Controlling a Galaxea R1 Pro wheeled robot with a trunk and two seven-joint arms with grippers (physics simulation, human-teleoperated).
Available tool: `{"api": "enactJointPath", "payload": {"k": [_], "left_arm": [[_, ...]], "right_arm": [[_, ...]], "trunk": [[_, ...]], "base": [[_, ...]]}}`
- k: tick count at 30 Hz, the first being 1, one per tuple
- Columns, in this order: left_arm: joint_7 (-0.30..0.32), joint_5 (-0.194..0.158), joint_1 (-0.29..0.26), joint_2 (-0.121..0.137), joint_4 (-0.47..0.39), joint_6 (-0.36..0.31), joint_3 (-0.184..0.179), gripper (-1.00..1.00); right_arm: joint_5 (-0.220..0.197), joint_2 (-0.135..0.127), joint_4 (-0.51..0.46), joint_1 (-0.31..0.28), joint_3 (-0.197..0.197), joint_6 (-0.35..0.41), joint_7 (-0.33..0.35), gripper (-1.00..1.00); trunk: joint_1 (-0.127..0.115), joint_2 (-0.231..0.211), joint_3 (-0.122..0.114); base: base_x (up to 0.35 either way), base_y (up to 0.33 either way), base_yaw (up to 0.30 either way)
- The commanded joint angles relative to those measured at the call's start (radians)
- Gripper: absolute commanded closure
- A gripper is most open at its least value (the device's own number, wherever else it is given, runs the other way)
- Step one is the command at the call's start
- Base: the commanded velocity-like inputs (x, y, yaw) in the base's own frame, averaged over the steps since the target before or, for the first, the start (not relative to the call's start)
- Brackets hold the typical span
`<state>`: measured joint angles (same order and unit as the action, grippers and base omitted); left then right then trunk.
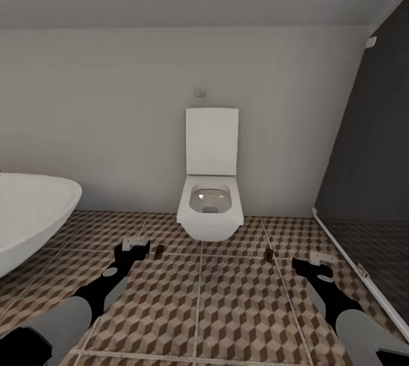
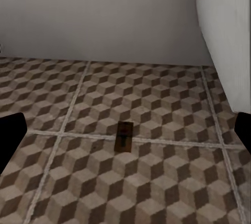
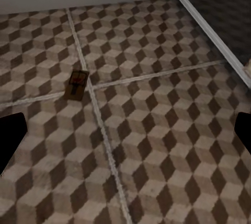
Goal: Take the four mousetraps from the cabinet in the bathroom and place them on the bathroom floor. Make sure all four end up on the same floor surface, and ensure that at least two of them are either under or directly next to the same bathroom sink.
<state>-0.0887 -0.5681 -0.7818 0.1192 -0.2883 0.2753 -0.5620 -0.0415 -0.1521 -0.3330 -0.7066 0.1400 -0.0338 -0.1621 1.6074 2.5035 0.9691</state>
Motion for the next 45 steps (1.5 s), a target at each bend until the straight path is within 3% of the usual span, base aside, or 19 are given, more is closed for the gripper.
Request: {"api": "enactJointPath", "payload": {"k": [1,16,45], "left_arm": [[-0.007,-0.003,-0.001,-0.001,0.004,0.004,-0.009,-1.00],[0.001,-0.002,-0.001,-0.014,0.028,0.007,-0.009,-1.00],[0.001,-0.009,-0.001,-0.018,0.046,0.007,-0.007,-1.00]], "right_arm": [[-0.005,0.000,0.001,-0.001,0.001,-0.004,-0.002,-1.00],[-0.003,-0.001,0.001,-0.001,0.002,-0.012,-0.011,-1.00],[0.011,0.005,0.002,-0.001,0.000,-0.020,-0.028,-1.00]], "trunk": [[-0.001,0.000,-0.003],[-0.007,-0.003,-0.061],[-0.119,-0.206,-0.152]], "base": [[0.000,0.000,0.000],[0.000,0.000,0.000],[0.000,0.000,0.000]]}}
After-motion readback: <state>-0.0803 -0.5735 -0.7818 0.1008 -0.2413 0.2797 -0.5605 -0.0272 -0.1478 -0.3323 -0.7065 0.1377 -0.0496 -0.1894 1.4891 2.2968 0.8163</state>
